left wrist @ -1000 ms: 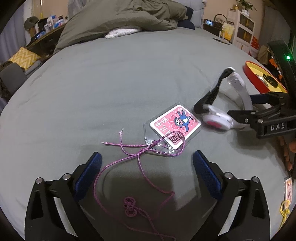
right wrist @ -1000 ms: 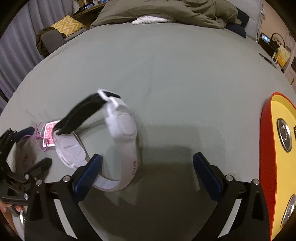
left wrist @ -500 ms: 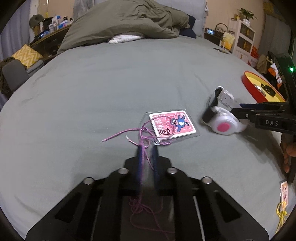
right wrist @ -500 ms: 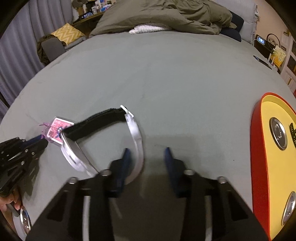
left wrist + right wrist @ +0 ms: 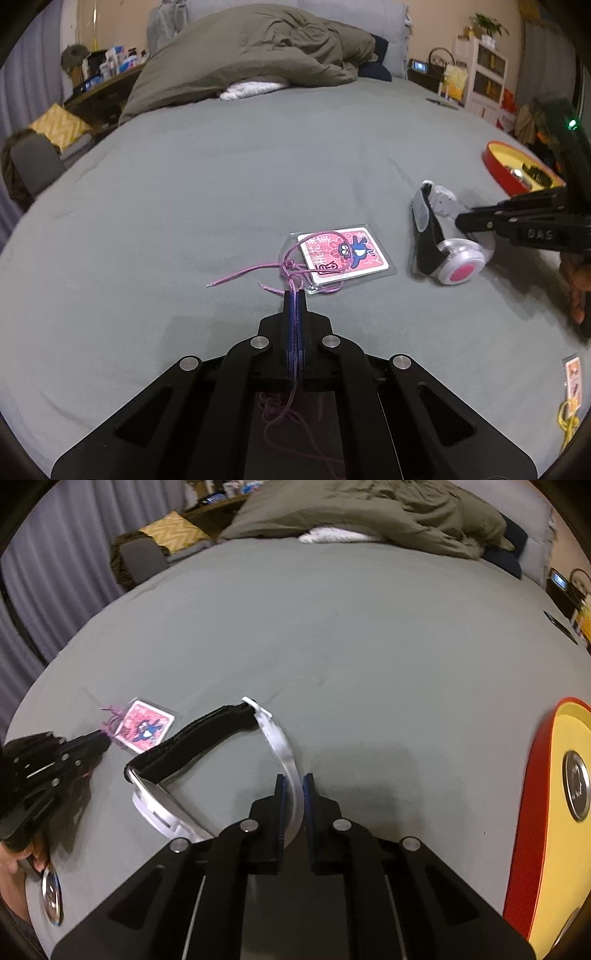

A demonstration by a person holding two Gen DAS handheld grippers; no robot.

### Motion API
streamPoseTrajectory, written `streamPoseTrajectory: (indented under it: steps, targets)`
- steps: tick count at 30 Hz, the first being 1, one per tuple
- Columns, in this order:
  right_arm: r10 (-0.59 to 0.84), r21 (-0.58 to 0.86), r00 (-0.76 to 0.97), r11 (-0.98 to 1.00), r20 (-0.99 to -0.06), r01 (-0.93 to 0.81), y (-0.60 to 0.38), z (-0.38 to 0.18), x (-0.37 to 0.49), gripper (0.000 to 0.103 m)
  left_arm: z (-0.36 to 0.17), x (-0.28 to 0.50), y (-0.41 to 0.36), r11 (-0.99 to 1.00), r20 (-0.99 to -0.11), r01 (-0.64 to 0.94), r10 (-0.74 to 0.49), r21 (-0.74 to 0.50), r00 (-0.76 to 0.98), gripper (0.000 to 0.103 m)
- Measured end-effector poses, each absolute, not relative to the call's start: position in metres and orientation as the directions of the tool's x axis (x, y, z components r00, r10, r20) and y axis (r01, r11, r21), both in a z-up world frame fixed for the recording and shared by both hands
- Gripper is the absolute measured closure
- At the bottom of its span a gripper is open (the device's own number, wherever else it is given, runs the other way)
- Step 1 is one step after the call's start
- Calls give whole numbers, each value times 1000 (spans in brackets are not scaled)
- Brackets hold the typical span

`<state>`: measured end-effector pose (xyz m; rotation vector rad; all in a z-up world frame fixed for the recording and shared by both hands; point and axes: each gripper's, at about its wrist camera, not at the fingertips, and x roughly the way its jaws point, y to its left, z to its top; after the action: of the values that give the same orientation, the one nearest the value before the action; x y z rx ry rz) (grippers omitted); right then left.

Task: Organize jewelry
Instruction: 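Carry the band and the pink-cord tag over the yellow tray with both tools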

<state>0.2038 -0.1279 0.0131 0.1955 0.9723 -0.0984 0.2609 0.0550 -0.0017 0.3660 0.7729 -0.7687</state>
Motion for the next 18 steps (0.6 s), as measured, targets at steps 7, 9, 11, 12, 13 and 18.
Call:
streamPoseTrajectory:
  steps: [7,9,11,12,13,18]
  targets:
    - [42,171,637,975,-770,142,-135,21,190,93,15,260,49,693,-725,720,-477,37,497,102]
    - [48,179,666,975,-744,130,-134,34,184,93,23,257,41,693,-720,720,-477,45,504,102]
    - [58,200,692,972,-720,126,-137,47,175,93,35,251,33,689,-706,723,-485,55,516,102]
    - [59,206,700,970,-711,127,-138,52,171,93,41,249,30,689,-697,723,-492,55,522,102]
    - [54,203,707,971,-705,128,-140,56,168,93,52,246,25,688,-686,725,-507,42,521,102]
    - [22,204,736,966,-677,158,-156,77,152,93,84,238,3,677,-658,736,-550,9,514,102]
